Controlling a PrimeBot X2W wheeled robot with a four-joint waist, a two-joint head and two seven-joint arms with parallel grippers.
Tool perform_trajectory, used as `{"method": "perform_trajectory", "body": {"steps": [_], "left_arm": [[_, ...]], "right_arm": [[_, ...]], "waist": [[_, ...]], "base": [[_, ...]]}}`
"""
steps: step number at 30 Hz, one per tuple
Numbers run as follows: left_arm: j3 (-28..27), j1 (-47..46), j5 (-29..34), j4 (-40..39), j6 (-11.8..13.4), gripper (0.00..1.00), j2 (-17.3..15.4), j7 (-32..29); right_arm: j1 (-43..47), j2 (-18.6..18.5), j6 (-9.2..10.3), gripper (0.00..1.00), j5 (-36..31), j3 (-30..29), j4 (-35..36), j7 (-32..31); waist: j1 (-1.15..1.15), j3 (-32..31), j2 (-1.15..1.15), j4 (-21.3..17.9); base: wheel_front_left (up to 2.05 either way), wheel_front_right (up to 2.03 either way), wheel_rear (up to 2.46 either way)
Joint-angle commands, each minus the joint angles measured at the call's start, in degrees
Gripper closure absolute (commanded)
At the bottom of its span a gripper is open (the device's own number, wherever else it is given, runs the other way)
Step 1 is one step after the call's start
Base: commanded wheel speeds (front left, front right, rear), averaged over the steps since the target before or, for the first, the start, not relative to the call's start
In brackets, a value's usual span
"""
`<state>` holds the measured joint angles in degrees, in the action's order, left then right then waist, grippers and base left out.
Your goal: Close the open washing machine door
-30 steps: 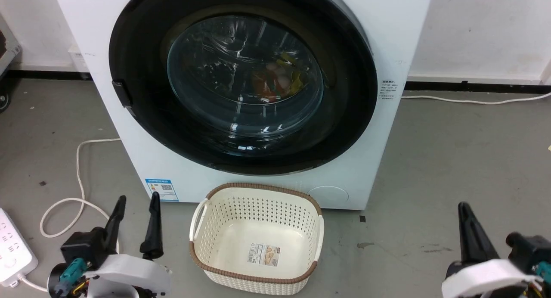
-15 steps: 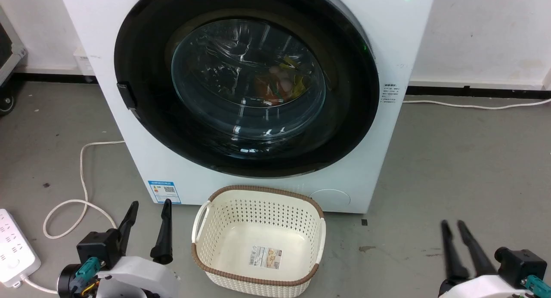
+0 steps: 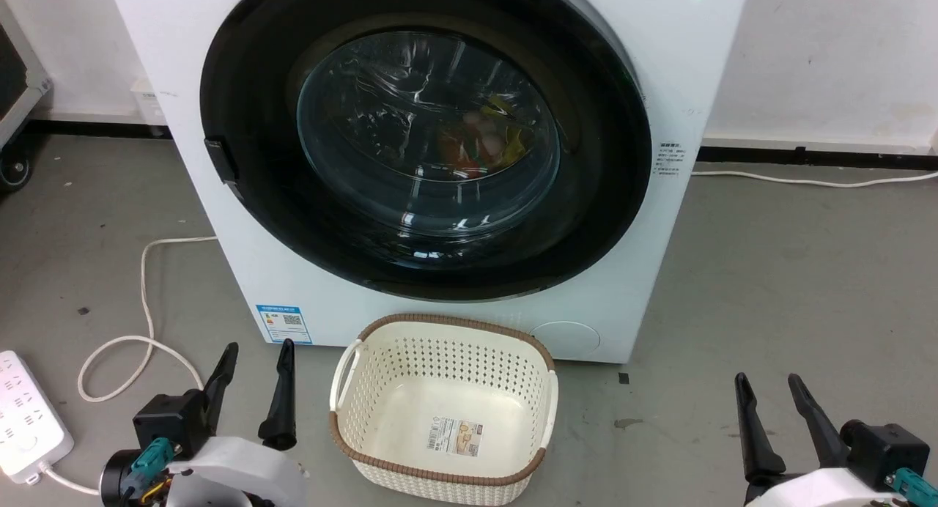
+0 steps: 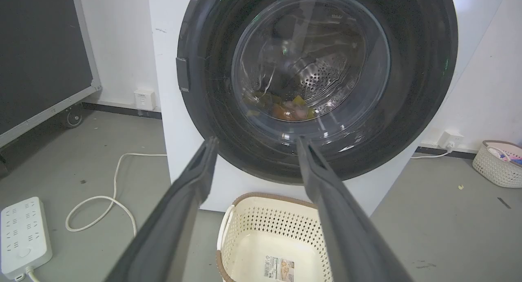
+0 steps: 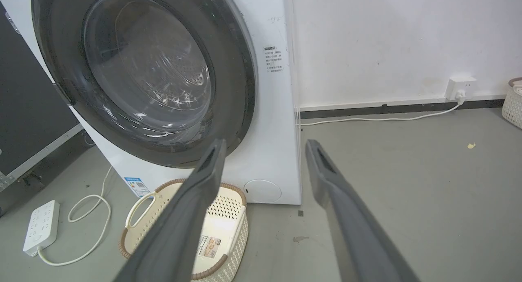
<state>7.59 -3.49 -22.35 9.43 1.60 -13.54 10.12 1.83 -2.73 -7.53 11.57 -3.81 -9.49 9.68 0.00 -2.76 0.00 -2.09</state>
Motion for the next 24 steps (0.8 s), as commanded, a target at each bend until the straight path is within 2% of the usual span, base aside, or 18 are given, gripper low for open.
{"method": "perform_trajectory", "body": {"steps": [1,15,16,24], "left_arm": [[0.15,-0.11,-0.01,-0.09,0.24,0.0,-0.33,0.42],[0.65,-0.8,-0.39,0.37,0.61,0.0,-0.47,0.7],[0.68,-0.14,-0.09,0.29,0.44,1.0,-0.13,0.35],[0.42,-0.02,0.61,0.0,0.41,1.0,0.32,-0.07]], "right_arm": [[0.36,-0.15,0.04,0.0,-0.26,0.12,0.25,-0.05],[-0.05,-0.15,0.04,0.0,0.19,0.55,-0.03,0.21],[-0.02,0.0,0.0,1.0,0.04,0.51,-0.03,0.02],[-0.08,0.0,0.0,1.0,-0.31,0.58,0.25,-0.3]], "waist": [[0.0,0.01,0.0,0.02],[0.0,0.13,0.0,0.03],[0.0,0.12,0.0,0.03],[0.0,0.22,0.0,0.1]], "base": [[0.0,0.0,0.0],[0.0,0.0,0.0],[0.0,0.0,0.0],[0.0,0.0,0.0]]}}
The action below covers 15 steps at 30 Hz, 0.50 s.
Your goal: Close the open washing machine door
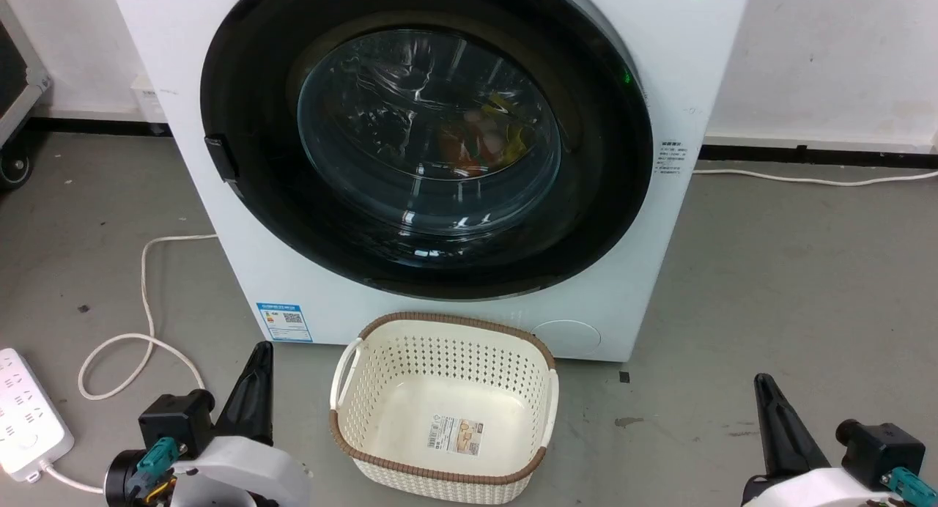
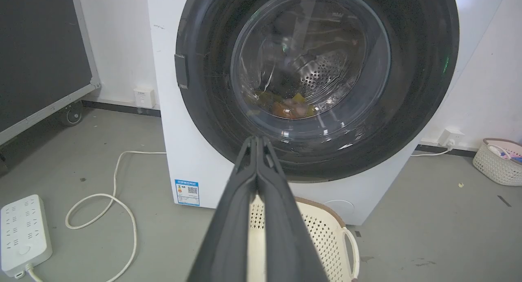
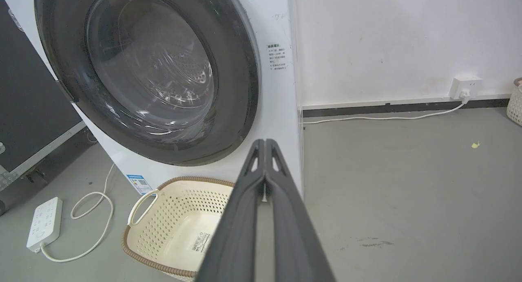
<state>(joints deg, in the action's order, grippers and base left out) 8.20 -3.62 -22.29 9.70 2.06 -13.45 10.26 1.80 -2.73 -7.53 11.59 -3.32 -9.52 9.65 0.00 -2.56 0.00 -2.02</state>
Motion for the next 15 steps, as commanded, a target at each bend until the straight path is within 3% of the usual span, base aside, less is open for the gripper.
{"method": "perform_trajectory", "body": {"steps": [1,15], "left_arm": [[-0.26,0.14,0.73,-0.34,-0.07,1.0,0.32,-0.29],[-1.12,0.52,3.06,-1.35,-0.29,1.0,1.43,-1.37]], "right_arm": [[-0.07,-0.01,0.0,1.0,-0.41,0.12,0.36,-0.35],[-0.26,-0.02,0.01,1.0,-1.62,0.47,1.35,-1.35]], "waist": [[0.0,0.04,0.0,0.04],[0.0,0.32,0.0,0.25]], "base": [[0.0,0.0,0.0],[0.0,0.0,0.0]]}}
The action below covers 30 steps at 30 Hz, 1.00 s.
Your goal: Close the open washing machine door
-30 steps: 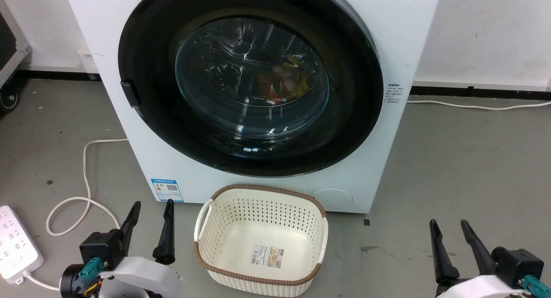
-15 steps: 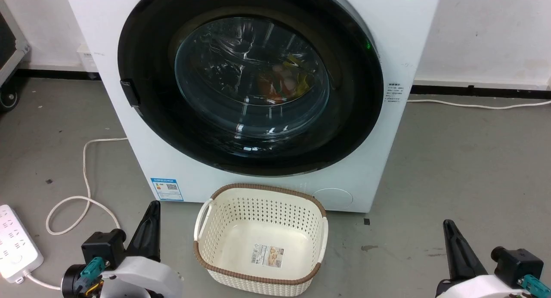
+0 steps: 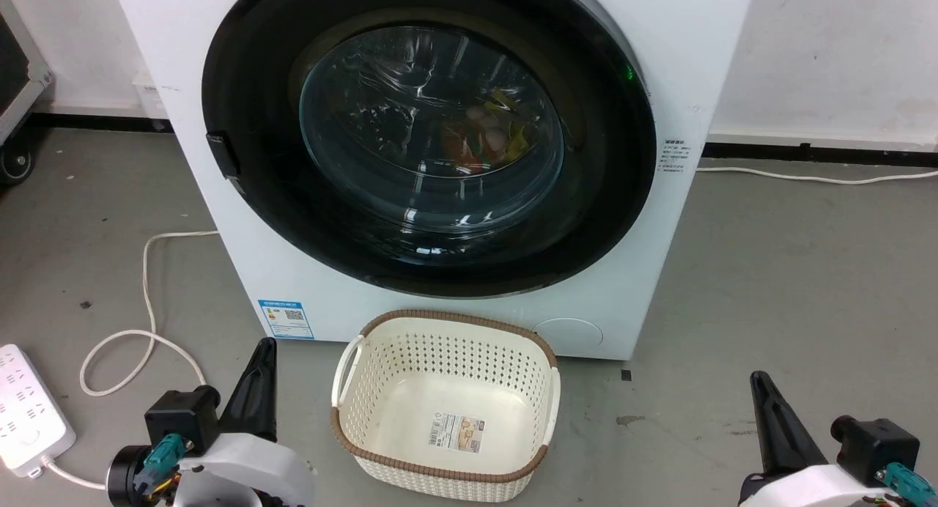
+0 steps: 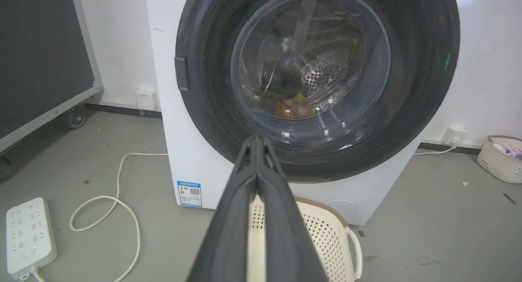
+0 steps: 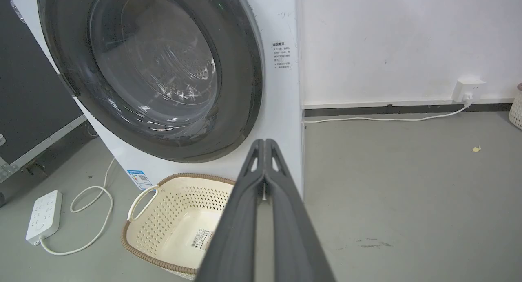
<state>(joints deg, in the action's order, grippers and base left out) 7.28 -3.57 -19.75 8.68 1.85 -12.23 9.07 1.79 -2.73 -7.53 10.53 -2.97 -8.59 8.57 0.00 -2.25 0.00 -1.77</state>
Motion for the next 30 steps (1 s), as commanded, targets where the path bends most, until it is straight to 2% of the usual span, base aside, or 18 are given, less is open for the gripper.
{"method": "perform_trajectory", "body": {"steps": [1,30], "left_arm": [[-0.26,0.5,0.7,-0.42,-0.09,1.0,0.29,-0.26],[-2.18,1.34,5.9,-2.67,-0.57,1.0,2.77,-2.66]], "right_arm": [[-0.26,-0.02,0.01,1.0,-0.66,0.14,0.5,-0.36],[-0.68,-0.06,0.02,1.0,-3.35,0.91,2.7,-2.6]], "waist": [[0.0,0.02,0.0,0.02],[0.0,0.63,0.0,0.5]], "base": [[0.0,0.0,0.0],[0.0,0.0,0.0]]}}
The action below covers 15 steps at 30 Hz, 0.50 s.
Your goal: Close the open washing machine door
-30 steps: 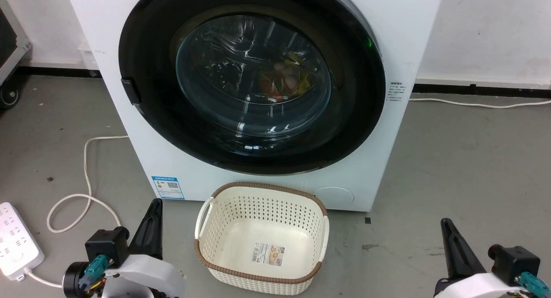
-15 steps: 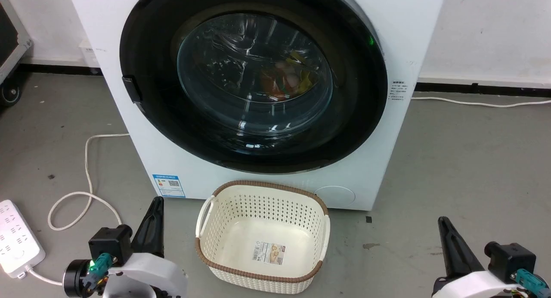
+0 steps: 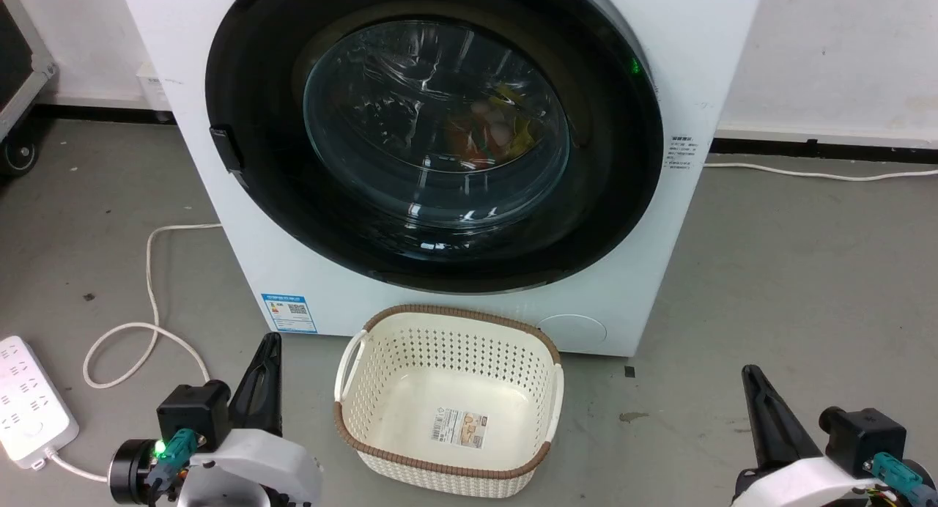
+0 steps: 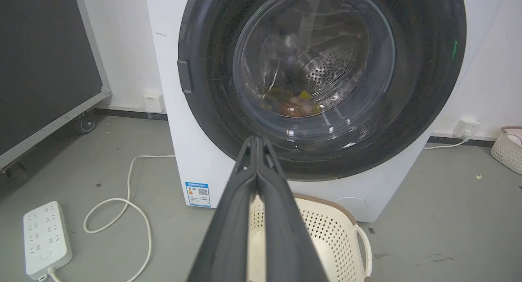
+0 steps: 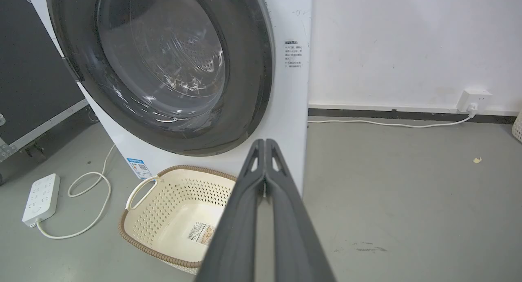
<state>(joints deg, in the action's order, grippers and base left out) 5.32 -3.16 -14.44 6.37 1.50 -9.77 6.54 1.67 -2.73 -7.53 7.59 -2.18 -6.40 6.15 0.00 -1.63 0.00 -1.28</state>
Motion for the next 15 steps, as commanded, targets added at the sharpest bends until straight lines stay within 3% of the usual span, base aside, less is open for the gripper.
{"method": "perform_trajectory", "body": {"steps": [1,15], "left_arm": [[-0.29,0.95,0.77,-0.43,-0.24,1.0,0.39,-0.22],[-1.21,1.36,3.28,-1.52,-0.47,1.0,1.59,-1.38]], "right_arm": [[-0.57,-0.06,0.02,1.0,-0.5,0.15,0.59,-0.25],[-0.77,-0.07,0.02,1.0,-1.8,0.52,1.66,-1.33]], "waist": [[0.0,0.03,0.0,0.03],[0.0,0.32,0.0,0.26]], "base": [[0.0,0.0,0.0],[0.0,0.0,0.0]]}}
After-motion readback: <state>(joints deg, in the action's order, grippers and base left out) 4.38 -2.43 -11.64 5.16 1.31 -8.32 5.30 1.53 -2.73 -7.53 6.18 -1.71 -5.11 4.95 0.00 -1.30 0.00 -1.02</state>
